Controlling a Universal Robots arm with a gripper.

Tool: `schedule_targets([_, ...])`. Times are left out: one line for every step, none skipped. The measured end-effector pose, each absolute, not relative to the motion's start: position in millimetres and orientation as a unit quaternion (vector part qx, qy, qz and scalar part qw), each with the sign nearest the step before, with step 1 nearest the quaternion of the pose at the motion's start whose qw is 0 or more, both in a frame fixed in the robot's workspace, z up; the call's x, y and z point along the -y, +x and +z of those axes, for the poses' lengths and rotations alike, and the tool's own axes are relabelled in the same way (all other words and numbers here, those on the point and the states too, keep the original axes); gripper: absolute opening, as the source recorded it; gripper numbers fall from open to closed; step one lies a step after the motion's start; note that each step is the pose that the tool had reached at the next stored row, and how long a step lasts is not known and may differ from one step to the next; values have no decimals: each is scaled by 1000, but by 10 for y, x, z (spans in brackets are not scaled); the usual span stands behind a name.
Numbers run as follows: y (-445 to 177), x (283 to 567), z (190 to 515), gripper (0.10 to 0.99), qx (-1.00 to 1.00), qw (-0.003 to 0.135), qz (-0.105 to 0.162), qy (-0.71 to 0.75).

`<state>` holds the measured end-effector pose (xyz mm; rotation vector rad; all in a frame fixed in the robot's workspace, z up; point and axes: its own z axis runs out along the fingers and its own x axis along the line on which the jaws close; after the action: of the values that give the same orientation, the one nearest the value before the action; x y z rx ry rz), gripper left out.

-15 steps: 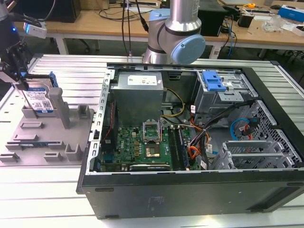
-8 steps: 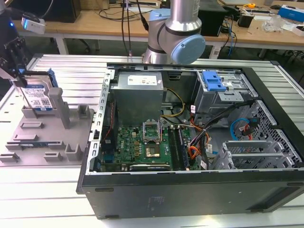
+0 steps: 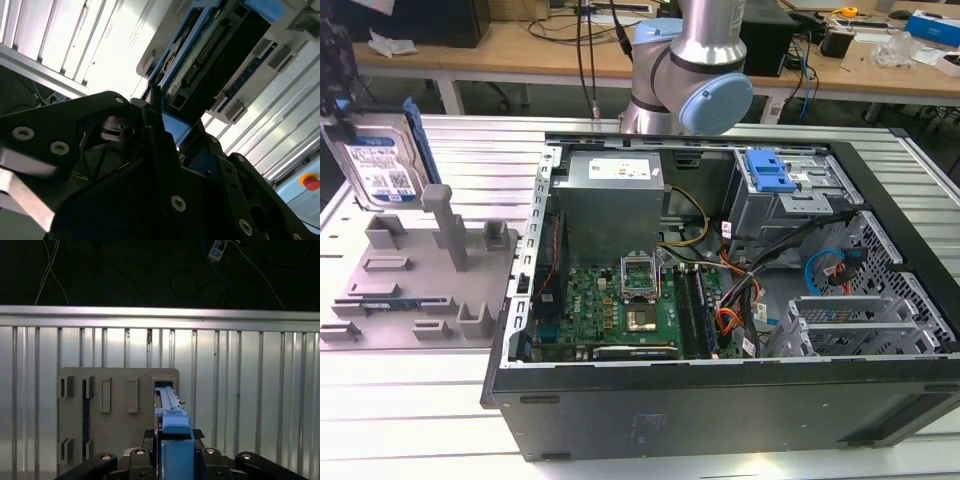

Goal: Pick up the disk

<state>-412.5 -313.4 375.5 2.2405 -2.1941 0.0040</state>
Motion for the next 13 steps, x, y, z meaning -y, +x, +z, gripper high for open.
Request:
schedule_targets([-4125,3134,3813,369,700,3,1,714])
schedule_targets([-4125,3135,3870,369,700,3,1,714])
schedule_targets([-4125,3135,3917,369,700,3,1,714])
schedule_targets([-4125,3135,3961,369,700,3,1,714])
schedule_targets([-4125,3136,4009,369,700,3,1,714])
schedule_targets([-4125,3137,4058,369,700,3,1,714])
schedule_targets([-4125,3137,4103,369,700,3,1,714])
schedule_targets([-4125,3138,4150,369,700,3,1,714])
schedule_targets([-4125,3138,4215,369,700,3,1,714])
schedule_targets([-4125,3139,4258,369,700,3,1,715])
schedule_targets([-4125,3141,4328,369,700,3,1,715])
schedule_targets([-4125,3142,4371,369,700,3,1,715])
schedule_targets([-4125,3143,4433,369,700,3,1,715])
